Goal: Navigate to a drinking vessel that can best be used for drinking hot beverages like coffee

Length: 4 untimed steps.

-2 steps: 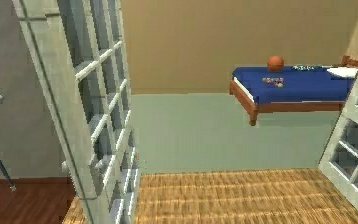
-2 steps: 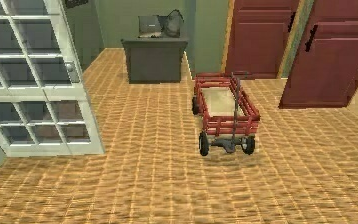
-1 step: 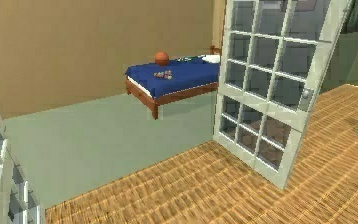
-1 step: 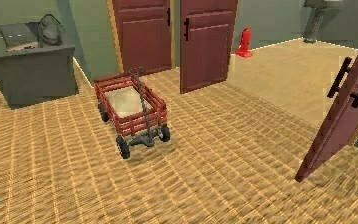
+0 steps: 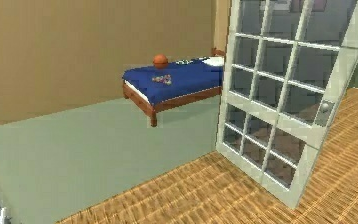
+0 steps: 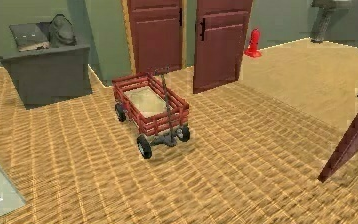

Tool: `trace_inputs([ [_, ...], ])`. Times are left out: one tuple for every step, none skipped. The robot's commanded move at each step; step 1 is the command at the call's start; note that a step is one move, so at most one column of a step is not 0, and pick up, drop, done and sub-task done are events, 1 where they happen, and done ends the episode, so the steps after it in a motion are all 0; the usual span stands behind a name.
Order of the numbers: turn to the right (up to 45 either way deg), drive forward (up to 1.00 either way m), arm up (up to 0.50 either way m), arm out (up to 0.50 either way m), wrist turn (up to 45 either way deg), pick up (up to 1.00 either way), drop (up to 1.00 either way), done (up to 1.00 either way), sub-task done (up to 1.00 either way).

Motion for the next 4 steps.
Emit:
trace_inputs([
  [12.0, 0.0, 0.0, 0.0, 0.0, 0.0, 0.0, 0.0, 0.0],
  [0.0, 0.4, 0.0, 0.0, 0.0, 0.0, 0.0, 0.0, 0.0],
  [-39.0, 0.0, 0.0, 0.0, 0.0, 0.0, 0.0, 0.0, 0.0],
  [-3.0, 0.0, 0.0, 0.0, 0.0, 0.0, 0.0, 0.0, 0.0],
])
